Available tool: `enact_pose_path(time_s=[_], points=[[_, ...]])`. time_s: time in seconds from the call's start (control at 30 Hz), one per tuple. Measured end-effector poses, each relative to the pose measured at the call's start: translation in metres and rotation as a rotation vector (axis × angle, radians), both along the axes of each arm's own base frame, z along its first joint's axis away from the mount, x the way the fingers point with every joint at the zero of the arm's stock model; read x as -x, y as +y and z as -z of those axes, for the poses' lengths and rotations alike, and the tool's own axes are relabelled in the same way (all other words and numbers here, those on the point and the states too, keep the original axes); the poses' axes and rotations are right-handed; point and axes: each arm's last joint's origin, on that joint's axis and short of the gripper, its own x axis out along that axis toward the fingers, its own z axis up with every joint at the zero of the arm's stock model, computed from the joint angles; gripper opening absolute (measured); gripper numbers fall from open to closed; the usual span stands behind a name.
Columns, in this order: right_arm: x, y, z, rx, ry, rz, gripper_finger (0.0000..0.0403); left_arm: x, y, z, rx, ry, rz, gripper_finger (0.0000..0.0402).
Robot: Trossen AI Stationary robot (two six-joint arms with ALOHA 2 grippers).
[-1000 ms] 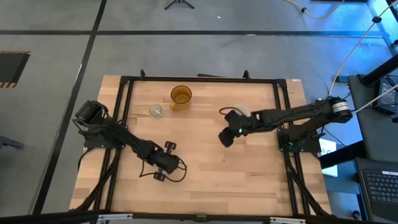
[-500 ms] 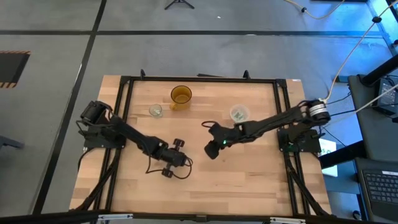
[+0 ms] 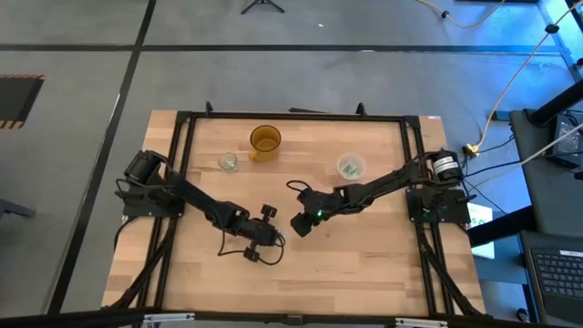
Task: Pick and place Stevia / Truvia into bins
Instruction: Put the stevia packet into the transparent container
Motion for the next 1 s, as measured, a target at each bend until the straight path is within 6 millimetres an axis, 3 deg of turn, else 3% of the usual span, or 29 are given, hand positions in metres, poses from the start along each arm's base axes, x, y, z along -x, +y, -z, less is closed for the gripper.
enact_pose_path(time_s=[0.27,0.53,0.8,1.0], points=[[-0.0029,0.0019,0.0054,-0.030,-0.007,-0.003,0.0122,-0.0036,0.0014,-0.0016,-0.023,-0.051,-0.029,0.0002],[-0.0048,0.0021,0.0032,-0.010,-0.044,-0.021,0.0160,-0.0054,0.0021,-0.0026,-0.012,-0.068,-0.031,0.0002],[-0.0044,0.0033,0.0036,-0.019,-0.036,-0.004,0.0222,-0.0058,0.0019,-0.0029,-0.010,-0.072,-0.030,0.0002],[-0.0026,0.0081,0.0055,-0.032,-0.015,-0.005,0.0233,-0.0059,0.0020,-0.0030,-0.012,-0.074,-0.032,0.0002]])
